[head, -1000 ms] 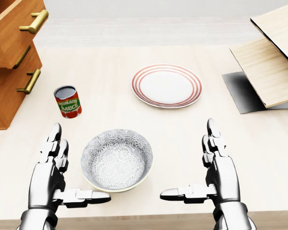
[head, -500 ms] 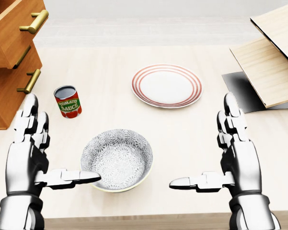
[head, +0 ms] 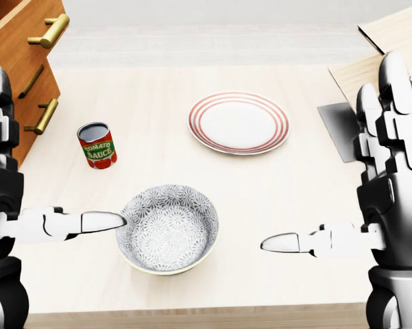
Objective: Close the top drawer of the cabinet.
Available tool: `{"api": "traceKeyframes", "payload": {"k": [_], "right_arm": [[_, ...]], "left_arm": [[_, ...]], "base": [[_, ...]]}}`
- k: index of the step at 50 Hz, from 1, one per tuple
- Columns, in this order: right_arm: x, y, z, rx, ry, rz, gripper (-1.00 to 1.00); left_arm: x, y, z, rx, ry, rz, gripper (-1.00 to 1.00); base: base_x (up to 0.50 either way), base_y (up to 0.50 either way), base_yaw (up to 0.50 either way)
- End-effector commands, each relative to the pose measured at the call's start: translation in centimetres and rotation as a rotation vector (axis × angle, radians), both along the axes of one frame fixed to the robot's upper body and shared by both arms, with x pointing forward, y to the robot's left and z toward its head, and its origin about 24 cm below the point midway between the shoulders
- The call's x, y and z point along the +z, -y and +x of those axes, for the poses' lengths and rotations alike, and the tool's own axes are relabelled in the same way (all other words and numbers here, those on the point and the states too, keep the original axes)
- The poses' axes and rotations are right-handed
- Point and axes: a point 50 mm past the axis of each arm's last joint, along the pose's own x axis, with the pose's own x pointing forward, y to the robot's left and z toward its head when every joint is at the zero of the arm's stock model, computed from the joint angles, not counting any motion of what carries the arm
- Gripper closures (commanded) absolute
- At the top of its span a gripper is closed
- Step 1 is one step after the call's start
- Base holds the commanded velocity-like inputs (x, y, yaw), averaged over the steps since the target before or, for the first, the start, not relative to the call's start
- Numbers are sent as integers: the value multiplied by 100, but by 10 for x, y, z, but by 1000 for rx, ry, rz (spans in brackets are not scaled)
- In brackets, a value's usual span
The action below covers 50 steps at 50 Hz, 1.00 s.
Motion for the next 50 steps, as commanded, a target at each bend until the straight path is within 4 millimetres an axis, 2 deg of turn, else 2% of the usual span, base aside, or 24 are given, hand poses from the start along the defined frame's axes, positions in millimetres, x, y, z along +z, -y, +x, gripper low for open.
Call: {"api": "traceKeyframes", "payload": {"k": [1, 16, 18, 20, 23, 27, 32, 39, 45, 50], "right_arm": [[27, -2, -14, 5, 136, -33, -100], [35, -4, -21, 6, 179, -57, -100], [30, -4, -18, 4, 153, -57, -100], [37, -5, -21, 9, 189, -62, -100], [37, -5, -21, 8, 188, -65, -100], [41, -6, -23, 13, 212, -66, -100], [34, -3, -21, 0, 175, -63, -100], [38, -4, -21, 3, 193, -67, -100], [29, -4, -19, 10, 145, -70, -100], [28, -6, -18, 13, 140, -68, -100]], "left_arm": [[21, 1, -11, -5, 110, 7, -100], [23, 2, -12, -6, 121, 8, -100], [23, 2, -11, -4, 118, 11, -100], [23, 2, -11, -2, 119, 22, -100], [21, 6, -13, -19, 110, 65, -100], [21, 4, -13, -9, 110, 39, -100], [25, 2, -13, -7, 128, 32, -100], [24, 4, -14, -12, 127, 39, -100], [22, 2, -13, -5, 116, 27, -100], [23, 2, -15, -4, 122, 26, -100]], "base": [[0, 0, 0], [0, 0, 0], [0, 0, 0], [0, 0, 0], [0, 0, 0], [0, 0, 0], [0, 0, 0], [0, 0, 0], [0, 0, 0], [0, 37, 0]]}}
